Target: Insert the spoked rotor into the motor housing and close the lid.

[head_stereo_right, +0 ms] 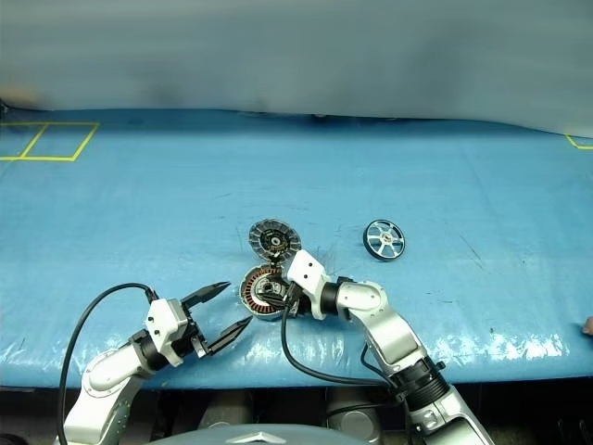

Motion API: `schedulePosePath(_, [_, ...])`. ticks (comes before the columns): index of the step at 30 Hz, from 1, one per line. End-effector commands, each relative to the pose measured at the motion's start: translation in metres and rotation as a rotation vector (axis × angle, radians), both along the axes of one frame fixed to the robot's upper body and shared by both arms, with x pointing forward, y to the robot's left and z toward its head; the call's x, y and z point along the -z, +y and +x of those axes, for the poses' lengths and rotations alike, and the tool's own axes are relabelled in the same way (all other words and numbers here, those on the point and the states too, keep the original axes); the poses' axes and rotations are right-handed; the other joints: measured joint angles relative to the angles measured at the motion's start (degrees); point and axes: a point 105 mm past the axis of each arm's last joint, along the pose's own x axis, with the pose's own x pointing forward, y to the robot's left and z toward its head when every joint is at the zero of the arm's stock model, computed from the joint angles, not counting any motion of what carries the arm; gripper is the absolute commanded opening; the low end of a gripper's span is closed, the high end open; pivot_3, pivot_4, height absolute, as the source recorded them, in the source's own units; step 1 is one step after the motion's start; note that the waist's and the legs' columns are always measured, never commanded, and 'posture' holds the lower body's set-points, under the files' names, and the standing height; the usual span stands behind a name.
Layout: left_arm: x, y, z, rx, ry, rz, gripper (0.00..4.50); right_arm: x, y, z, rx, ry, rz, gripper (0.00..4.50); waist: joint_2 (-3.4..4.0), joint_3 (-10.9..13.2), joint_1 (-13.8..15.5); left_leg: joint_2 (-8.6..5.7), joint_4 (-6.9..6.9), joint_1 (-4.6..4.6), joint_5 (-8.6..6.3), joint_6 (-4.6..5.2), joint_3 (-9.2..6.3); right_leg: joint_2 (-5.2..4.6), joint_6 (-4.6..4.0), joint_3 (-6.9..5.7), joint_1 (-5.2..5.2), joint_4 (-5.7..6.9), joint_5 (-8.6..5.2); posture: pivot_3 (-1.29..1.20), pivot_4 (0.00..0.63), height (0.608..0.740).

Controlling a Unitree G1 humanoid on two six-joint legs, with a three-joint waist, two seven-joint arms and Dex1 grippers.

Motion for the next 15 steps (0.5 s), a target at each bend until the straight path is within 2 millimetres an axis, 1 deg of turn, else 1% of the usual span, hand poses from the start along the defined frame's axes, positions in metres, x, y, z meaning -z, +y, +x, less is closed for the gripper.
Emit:
schedulePosePath(1, [-0.0032,-0.0004,0.0006,0.004,-0.027,0.001,4.20,-0.0141,0.0028,0.0014,0.001,-0.037,0.054,1.93,0.00,0.0,0.0,0.00,0.00,0.00,0.00,0.00,0.00,0.00,0.00,0.00,0.00,0.00,0.00,0.00,0.150,0.740])
schedulePosePath(5, [-0.0020,-0.0002,0.0004,0.002,-0.024,-0.001,4.20,-0.0205,0.0031,0.0032,0.012,-0.020,0.098,1.93,0.00,0.0,0.0,0.00,0.00,0.00,0.00,0.00,0.00,0.00,0.00,0.00,0.00,0.00,0.00,0.00,0.150,0.740])
schedulePosePath(8, [-0.0012,-0.0003,0.0006,0.000,-0.023,-0.002,4.20,-0.0238,0.0039,0.0040,0.013,0.003,0.129,1.30,0.00,0.0,0.0,0.00,0.00,0.00,0.00,0.00,0.00,0.00,0.00,0.00,0.00,0.00,0.00,0.00,0.150,0.740])
schedulePosePath(12, [-0.0007,0.0002,0.0012,-0.003,-0.024,0.000,4.20,-0.0201,0.0054,0.0045,0.009,0.004,0.109,0.05,0.00,0.0,0.0,0.00,0.00,-0.01,0.00,0.00,0.00,0.00,0.00,0.00,0.00,0.00,0.00,0.00,0.150,0.740])
schedulePosePath(15, [-0.0002,0.0009,0.0015,-0.006,-0.024,0.003,4.20,-0.0163,0.0071,0.0027,-0.006,0.003,0.083,0.02,0.00,0.0,0.0,0.00,0.00,0.00,0.00,0.00,0.00,0.00,0.00,0.00,0.00,0.00,0.00,0.00,0.150,0.740])
